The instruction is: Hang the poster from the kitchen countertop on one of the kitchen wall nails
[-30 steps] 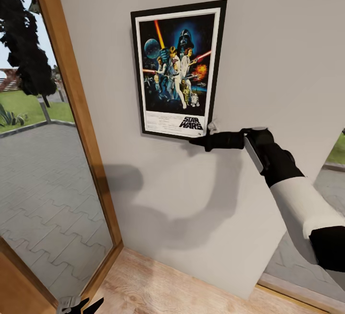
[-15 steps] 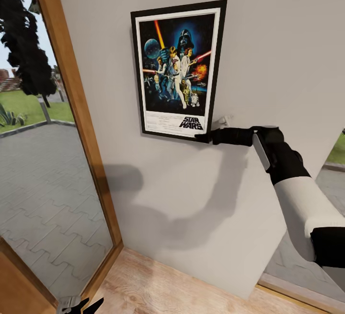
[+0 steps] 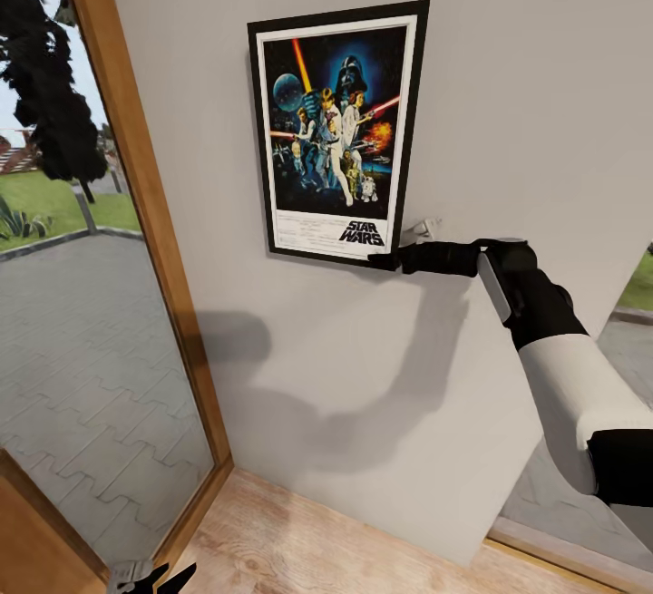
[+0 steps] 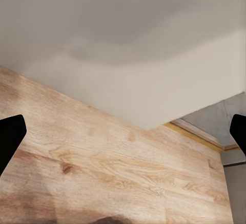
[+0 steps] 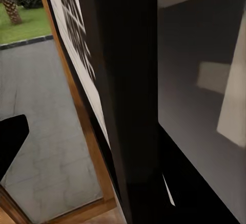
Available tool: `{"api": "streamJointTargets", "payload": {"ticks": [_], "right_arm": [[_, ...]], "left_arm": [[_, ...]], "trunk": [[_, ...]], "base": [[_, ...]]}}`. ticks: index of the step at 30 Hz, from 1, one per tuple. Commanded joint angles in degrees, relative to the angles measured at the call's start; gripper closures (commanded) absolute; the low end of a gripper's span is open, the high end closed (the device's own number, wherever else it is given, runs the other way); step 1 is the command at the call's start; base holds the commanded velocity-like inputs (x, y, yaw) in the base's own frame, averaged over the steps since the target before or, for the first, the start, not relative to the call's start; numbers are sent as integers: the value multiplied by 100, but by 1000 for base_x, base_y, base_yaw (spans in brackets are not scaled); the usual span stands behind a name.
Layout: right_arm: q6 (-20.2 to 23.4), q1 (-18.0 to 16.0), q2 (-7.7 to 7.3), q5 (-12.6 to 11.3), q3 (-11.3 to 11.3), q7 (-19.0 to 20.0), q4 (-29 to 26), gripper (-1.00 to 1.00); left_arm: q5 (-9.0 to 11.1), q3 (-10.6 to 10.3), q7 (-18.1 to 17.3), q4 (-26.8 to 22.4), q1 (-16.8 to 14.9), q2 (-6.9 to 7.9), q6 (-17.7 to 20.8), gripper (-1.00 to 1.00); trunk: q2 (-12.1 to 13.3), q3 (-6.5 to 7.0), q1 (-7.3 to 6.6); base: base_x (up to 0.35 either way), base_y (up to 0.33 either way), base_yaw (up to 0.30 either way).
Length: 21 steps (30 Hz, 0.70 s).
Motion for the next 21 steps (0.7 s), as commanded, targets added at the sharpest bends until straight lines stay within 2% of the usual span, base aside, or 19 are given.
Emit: {"api": "streamJointTargets", "payload": {"ticks": [1, 11, 14, 21], "right_arm": [[2, -8, -11, 41, 5, -86, 7, -100], [2, -8, -11, 41, 5, -89, 4, -100], [2, -8, -9, 41, 4, -88, 2, -100], [-7, -3, -8, 28, 5, -83, 1, -100]], "left_arm": [[40, -47, -7, 2, -5, 4, -33, -100], [36, -47, -7, 0, -5, 4, -33, -100], [36, -49, -7, -4, -5, 1, -33, -100], [36, -54, -7, -6, -5, -1, -33, -100]], "trunk": [[-9, -13, 5], [-9, -13, 5], [-9, -13, 5], [-9, -13, 5]], "base": [[0, 0, 0], [-57, -62, 0], [-24, -181, 0], [-199, -192, 0]]}}
